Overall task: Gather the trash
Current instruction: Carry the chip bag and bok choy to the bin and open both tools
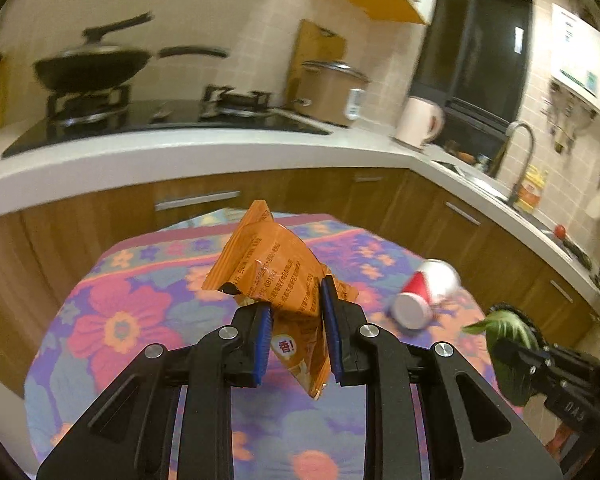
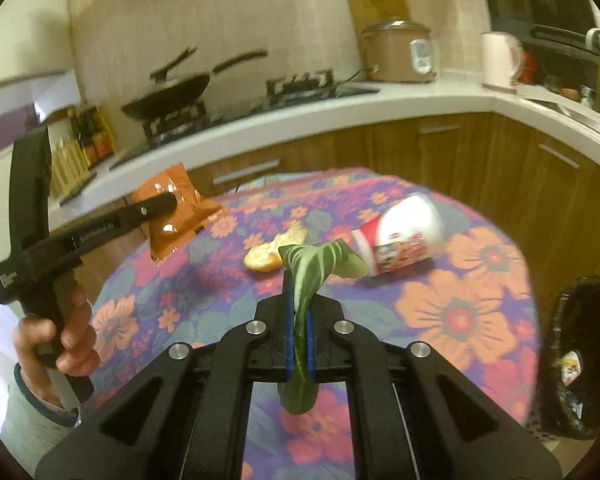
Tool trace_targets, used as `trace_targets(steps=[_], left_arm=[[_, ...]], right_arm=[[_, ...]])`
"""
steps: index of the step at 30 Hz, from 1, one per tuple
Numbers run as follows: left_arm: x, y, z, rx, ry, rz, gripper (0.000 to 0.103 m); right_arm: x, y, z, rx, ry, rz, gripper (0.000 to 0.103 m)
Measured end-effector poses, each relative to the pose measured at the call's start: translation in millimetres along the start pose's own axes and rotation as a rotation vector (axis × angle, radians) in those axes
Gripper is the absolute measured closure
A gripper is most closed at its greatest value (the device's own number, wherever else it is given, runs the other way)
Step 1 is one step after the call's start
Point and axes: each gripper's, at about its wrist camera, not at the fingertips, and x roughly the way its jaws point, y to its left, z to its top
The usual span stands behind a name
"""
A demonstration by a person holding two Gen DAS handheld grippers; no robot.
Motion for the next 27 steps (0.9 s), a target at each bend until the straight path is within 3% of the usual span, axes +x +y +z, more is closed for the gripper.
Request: trace_targets(steps=[9,14,22,27], left_arm=[[10.8,-112.7,-8.0,0.103,0.027,-0.190,0.082],[40.9,-190.5,-29.5,0.132,0.134,-0.359,0.082],[99.7,-297.4,-54.3,0.202,0.268,-0.478,0.082],[135.0,-338.9,-70.0,0.243,0.343,-0.498,0.082]], right_arm=[[-74.6,-84.4,-10.6,0.095,-0.106,-0.134,0.101],[-98.6,-144.9,-28.3,0.190,-0.123,-0.194,0.101],[-121.5,-244.5,-58.5,0.347,-0.119,-0.292,0.101],[-118.8,-284.5,-79.6,0.436,-0.082,-0.351,0.100]])
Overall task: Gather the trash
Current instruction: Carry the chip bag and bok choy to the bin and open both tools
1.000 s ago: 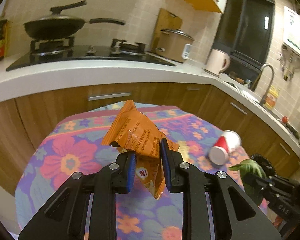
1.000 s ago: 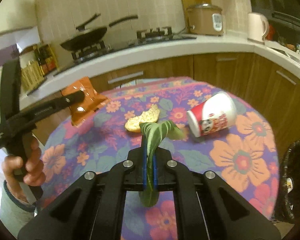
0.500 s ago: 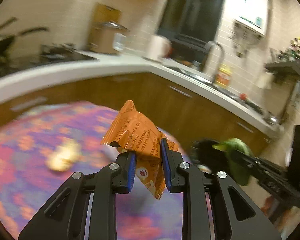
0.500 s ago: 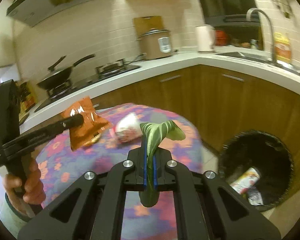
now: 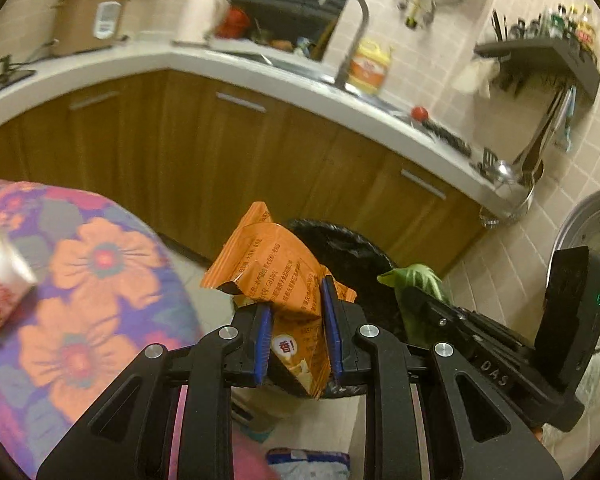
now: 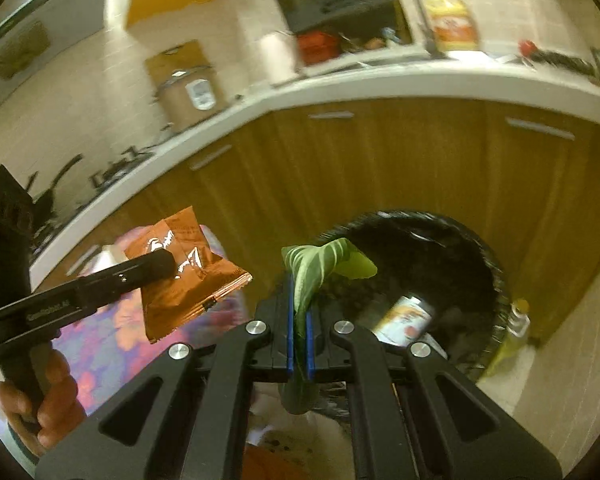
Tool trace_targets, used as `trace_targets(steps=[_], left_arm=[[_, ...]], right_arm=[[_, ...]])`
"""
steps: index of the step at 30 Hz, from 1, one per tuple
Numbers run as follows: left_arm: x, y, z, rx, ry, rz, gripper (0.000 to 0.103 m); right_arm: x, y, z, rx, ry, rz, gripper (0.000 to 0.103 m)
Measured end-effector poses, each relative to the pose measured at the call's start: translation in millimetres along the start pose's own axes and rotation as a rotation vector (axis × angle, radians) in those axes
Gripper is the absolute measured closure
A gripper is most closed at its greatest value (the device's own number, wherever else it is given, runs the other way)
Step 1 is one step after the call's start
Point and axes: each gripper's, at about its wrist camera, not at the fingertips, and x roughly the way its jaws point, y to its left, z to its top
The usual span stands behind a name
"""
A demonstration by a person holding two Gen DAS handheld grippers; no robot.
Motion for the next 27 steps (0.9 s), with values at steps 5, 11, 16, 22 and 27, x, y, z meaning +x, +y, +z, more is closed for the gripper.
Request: trace_targets(steps=[5,11,16,22,27], left_arm=[[37.6,-9.9,2.1,0.023,0.063,0.007,0.078],[50.9,-14.7,2.8,0.047,0.084,0.012,0.065],[39.9,-14.5,3.4,0.053,0.066,0.014,0.057],[14.4,-10.3,1.6,0.059,0.031,0.015,0.052],[-11.4,-1.9,-4.3,0.039,-0.006,0.008,0.048]], right_arm=[[17.4,-28.6,-7.6,0.055,0.054,-0.042,0.100],[29.0,-35.1,-3.9,0.081,0.102,-0.072,0.099],[27.2,-38.9,-2.1,0.089,0.103,-0.089,0.092],[19.3,-32.8,-2.2,0.086,0.079,-0.112,0.054],[14.1,-21.6,-0.1,0.073,0.083,-0.105,0.054]])
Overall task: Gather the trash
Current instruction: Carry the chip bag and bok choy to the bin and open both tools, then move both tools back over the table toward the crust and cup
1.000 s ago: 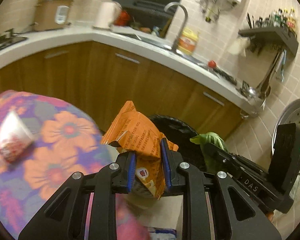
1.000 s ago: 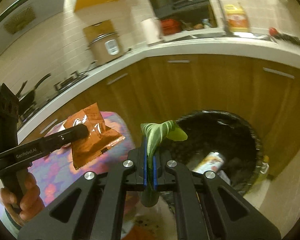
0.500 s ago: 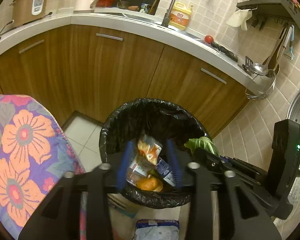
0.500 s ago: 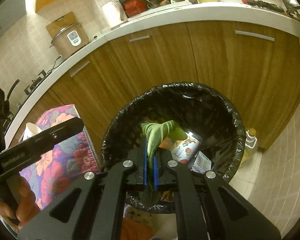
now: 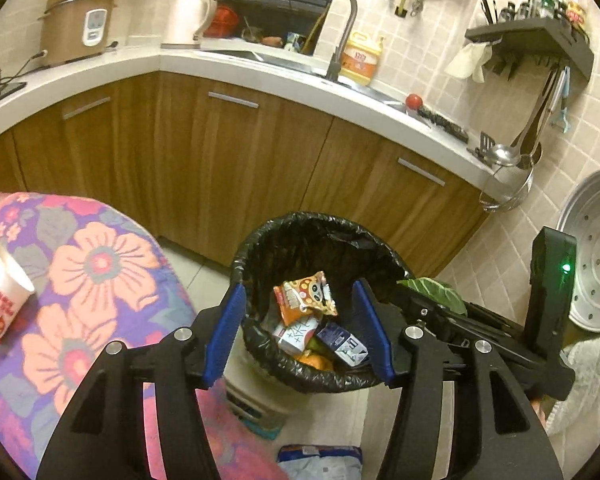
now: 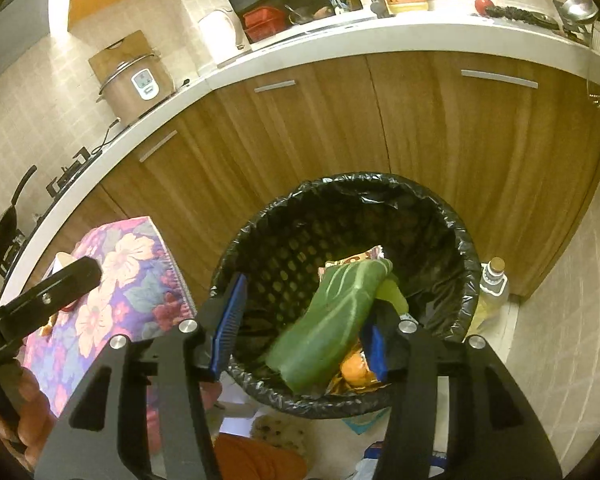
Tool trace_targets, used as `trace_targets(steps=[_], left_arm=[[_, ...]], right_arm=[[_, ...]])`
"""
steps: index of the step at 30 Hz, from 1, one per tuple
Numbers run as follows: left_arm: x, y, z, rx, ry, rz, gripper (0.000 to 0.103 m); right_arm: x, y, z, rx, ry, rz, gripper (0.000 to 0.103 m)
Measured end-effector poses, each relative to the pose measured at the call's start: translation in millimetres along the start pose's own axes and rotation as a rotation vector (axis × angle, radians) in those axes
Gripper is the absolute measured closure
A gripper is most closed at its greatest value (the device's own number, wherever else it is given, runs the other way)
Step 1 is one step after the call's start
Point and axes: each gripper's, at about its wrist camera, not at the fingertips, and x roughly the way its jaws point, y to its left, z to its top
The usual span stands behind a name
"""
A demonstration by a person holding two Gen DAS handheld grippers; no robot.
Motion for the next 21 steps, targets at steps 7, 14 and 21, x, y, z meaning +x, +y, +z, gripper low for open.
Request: trace_targets(steps=[7,14,21], left_arm=[[-32.7,14.9,-7.0,-0.027,-0.039,0.007,0.048],[-60.5,32.8,-10.1,-0.070,-0.091,0.013,0.046],[-102.8,64.4,-24.5,-0.093,-0.163,0.107,0.040]], right_arm=[[49.3,-9.6,-5.2,0.054,0.288,-0.034,0.054],[18.7,8.6,-2.4,0.004,0.198,-0.042,0.054],[-2.9,63.4,-2.2,-0.092,0.100,0.056,0.054]])
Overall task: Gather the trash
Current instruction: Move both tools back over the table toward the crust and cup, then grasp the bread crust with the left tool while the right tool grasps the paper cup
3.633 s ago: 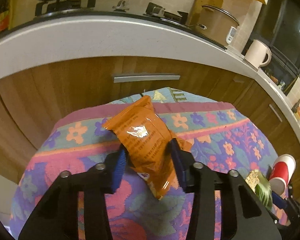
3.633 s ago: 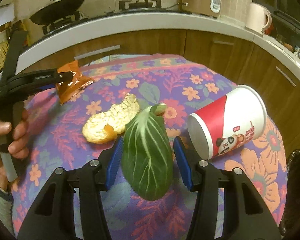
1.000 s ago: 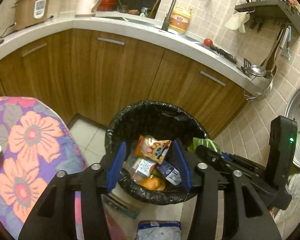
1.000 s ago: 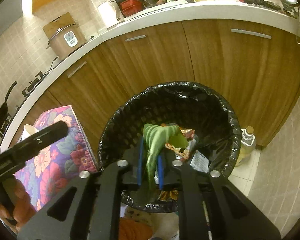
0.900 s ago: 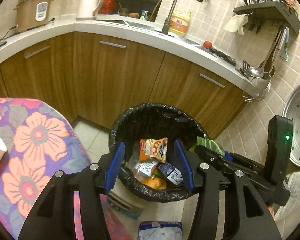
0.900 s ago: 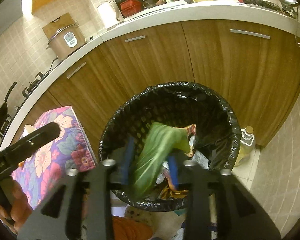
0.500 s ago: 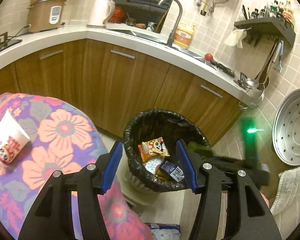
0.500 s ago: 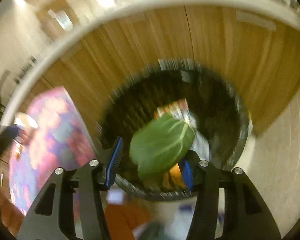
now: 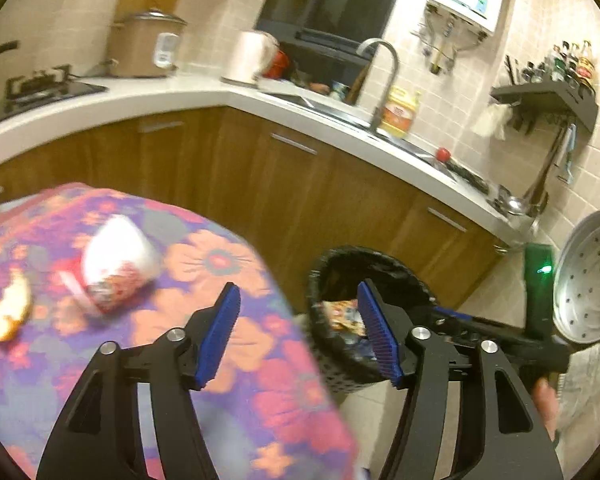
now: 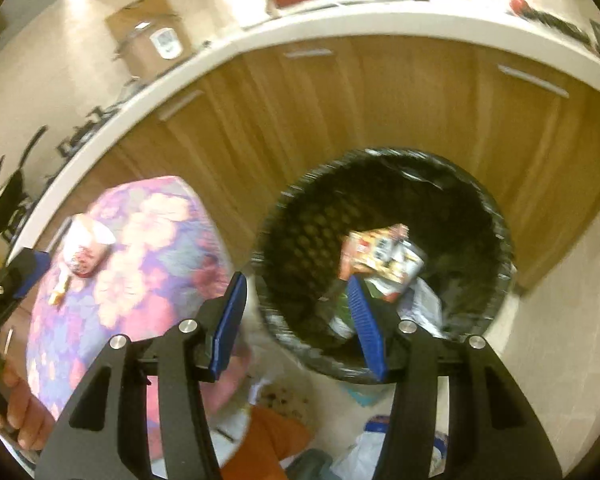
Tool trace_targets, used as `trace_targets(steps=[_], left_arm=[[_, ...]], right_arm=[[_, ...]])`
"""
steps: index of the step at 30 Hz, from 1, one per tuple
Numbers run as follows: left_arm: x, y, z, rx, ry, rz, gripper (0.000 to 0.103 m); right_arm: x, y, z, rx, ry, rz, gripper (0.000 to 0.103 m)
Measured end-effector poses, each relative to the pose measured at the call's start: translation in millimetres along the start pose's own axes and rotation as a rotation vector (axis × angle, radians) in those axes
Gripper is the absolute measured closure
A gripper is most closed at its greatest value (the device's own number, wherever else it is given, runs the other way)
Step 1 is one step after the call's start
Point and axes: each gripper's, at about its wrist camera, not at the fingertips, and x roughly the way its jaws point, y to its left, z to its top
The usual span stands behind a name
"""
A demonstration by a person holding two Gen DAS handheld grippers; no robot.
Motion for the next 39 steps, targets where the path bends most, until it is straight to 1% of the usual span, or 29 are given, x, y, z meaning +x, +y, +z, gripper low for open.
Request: trace_targets(steps=[5,6,7,10,12,14,16,18,21,23,25,27,28,29,30,31,32,35,37,38,39], left_arm=[[-38.2,49.0,1.6,0.011,-0.038,0.125,0.031],[-47.0,62.3,3.3,0.018,-0.039,0.157,0.030],[-55.3,76.3,5.2,0.015,-0.041,0.179,0.030],[-82.5,121.8,9.8,-0.029,-0.058,0.246,0.027],[-95.5,145.7,11.5,-0.037,-0.070,0.295,0.028],[-103.9,170.3,11.8,-0.041,-0.066,0.333,0.028],[-104.8,189.2,11.5,-0.055,-0.049,0.348,0.028],[-99.0,203.7,9.7,-0.062,-0.026,0.359,0.028],[-78.3,226.0,6.9,-0.086,0.040,0.336,0.029],[-61.2,238.9,5.7,-0.112,0.090,0.302,0.029],[-48.2,243.3,2.7,-0.123,0.123,0.296,0.030],[-33.4,249.2,1.0,-0.133,0.160,0.301,0.036],[-27.2,251.4,0.3,-0.136,0.174,0.299,0.039],[-22.1,252.9,-1.6,-0.139,0.185,0.298,0.047],[-15.2,253.8,-3.3,-0.144,0.206,0.295,0.053],[-9.3,254.6,-5.9,-0.150,0.224,0.288,0.055],[-6.9,253.0,-8.4,-0.138,0.211,0.295,0.055],[-3.9,246.7,-10.5,-0.105,0.216,0.310,0.054],[-2.0,244.3,-11.1,-0.083,0.217,0.329,0.059],[-2.0,243.8,-11.3,-0.080,0.214,0.327,0.067],[-2.3,243.8,-11.8,-0.079,0.211,0.327,0.073]], right_arm=[[-4.5,61.3,2.9,-0.098,-0.056,0.092,0.054],[-4.2,73.2,3.2,-0.117,-0.060,0.105,0.052],[-2.9,88.0,3.7,-0.135,-0.059,0.122,0.048],[4.1,125.8,4.3,-0.176,-0.046,0.174,0.046],[10.3,147.3,3.4,-0.199,-0.035,0.182,0.046],[16.3,171.2,0.6,-0.223,-0.046,0.167,0.046],[24.0,191.9,-2.8,-0.236,-0.057,0.155,0.046],[30.2,205.9,-4.6,-0.239,-0.058,0.167,0.046],[41.9,225.3,-5.1,-0.263,-0.059,0.174,0.046],[50.0,235.4,-2.6,-0.283,-0.055,0.178,0.041],[56.0,241.8,-0.1,-0.293,-0.047,0.172,0.039],[61.9,246.1,2.8,-0.288,-0.036,0.167,0.038],[65.7,247.4,3.5,-0.278,-0.024,0.162,0.036],[69.0,248.9,3.7,-0.268,-0.012,0.159,0.035],[72.3,250.1,2.9,-0.256,0.002,0.164,0.035],[75.1,251.7,2.3,-0.249,0.010,0.164,0.035],[78.2,252.2,1.7,-0.240,0.020,0.160,0.034],[90.8,254.5,1.9,-0.212,0.059,0.133,0.034],[99.0,253.5,4.5,-0.175,0.074,0.133,0.034],[101.8,254.4,6.0,-0.171,0.072,0.131,0.034],[103.8,255.6,7.9,-0.174,0.065,0.121,0.034]])
